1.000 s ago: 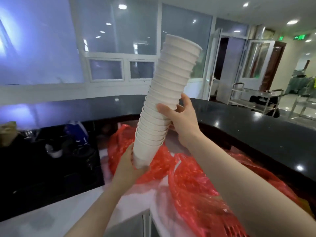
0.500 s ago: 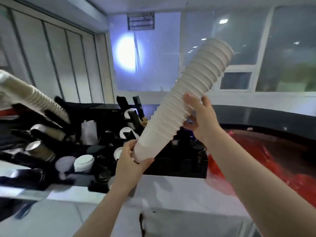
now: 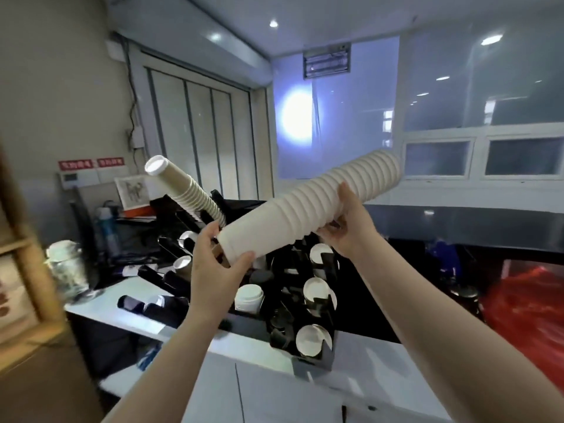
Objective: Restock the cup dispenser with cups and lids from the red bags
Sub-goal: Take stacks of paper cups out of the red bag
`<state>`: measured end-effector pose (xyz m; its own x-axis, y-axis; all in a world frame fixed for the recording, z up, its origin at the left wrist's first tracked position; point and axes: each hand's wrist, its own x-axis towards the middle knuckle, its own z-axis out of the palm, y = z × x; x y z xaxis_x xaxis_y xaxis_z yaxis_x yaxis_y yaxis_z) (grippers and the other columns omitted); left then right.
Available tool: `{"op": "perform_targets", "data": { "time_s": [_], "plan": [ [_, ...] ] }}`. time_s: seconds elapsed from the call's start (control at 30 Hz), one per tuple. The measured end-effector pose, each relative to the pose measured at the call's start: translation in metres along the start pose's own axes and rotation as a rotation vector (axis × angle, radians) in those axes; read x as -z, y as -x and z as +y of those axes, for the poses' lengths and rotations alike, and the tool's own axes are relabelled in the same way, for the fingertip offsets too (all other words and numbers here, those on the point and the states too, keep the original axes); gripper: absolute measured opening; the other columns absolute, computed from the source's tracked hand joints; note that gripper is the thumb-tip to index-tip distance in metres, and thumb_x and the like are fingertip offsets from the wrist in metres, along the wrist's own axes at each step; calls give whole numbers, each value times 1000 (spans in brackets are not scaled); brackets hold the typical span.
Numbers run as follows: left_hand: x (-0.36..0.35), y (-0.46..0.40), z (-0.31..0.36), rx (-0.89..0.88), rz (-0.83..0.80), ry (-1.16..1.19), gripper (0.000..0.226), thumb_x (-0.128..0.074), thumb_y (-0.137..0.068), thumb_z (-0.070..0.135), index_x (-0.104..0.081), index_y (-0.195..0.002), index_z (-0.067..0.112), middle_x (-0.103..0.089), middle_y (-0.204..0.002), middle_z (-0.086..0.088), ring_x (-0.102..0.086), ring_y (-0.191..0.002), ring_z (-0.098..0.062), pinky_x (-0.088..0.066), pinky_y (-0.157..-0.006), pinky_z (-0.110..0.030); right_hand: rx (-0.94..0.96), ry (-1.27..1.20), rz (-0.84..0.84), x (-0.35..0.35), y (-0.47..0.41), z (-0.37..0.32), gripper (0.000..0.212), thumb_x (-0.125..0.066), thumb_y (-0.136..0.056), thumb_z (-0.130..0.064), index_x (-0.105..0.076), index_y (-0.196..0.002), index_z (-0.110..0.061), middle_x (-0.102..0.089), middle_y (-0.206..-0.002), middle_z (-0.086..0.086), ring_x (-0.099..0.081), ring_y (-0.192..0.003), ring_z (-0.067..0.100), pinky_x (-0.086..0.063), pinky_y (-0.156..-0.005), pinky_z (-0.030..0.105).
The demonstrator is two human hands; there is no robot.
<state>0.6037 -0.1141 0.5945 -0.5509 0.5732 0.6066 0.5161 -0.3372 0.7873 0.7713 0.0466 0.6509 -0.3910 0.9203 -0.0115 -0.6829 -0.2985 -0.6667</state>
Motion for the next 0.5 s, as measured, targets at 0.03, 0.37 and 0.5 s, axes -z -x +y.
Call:
{"op": "perform_targets", "data": {
  "time_s": [0.03,0.37,0.5],
  "plan": [
    [1,-6,8,-15,53,39,73,-77,-77,13,-36,-137,25,-46,-131,6,-56,-109,-2,-52,-87,-26,-22,-44,-18,-4,-7,2,60,-75,-79,-41,-49,-127,-14,-55,-120,10,-63,-95,35,-58,-69,51],
    [3,-83,76,-181,176,66,62,-79,-74,22,-53,-130,34,-62,-109,27,-63,-98,5,-53,-87,-29,-113,-244,-201,-44,-66,19,55,-68,-81,-53,-56,-117,-13,-66,-109,16,-72,-86,31,-59,-69,46],
    [-17,-105,96,-220,172,17,62,-77,-76,18,-54,-133,28,-57,-127,13,-55,-117,-11,-46,-102,-38,-145,-271,-195,-44,-93,22,56,-63,-83,-58,-58,-116,-14,-67,-111,16,-69,-98,32,-58,-69,43]
  ]
}}
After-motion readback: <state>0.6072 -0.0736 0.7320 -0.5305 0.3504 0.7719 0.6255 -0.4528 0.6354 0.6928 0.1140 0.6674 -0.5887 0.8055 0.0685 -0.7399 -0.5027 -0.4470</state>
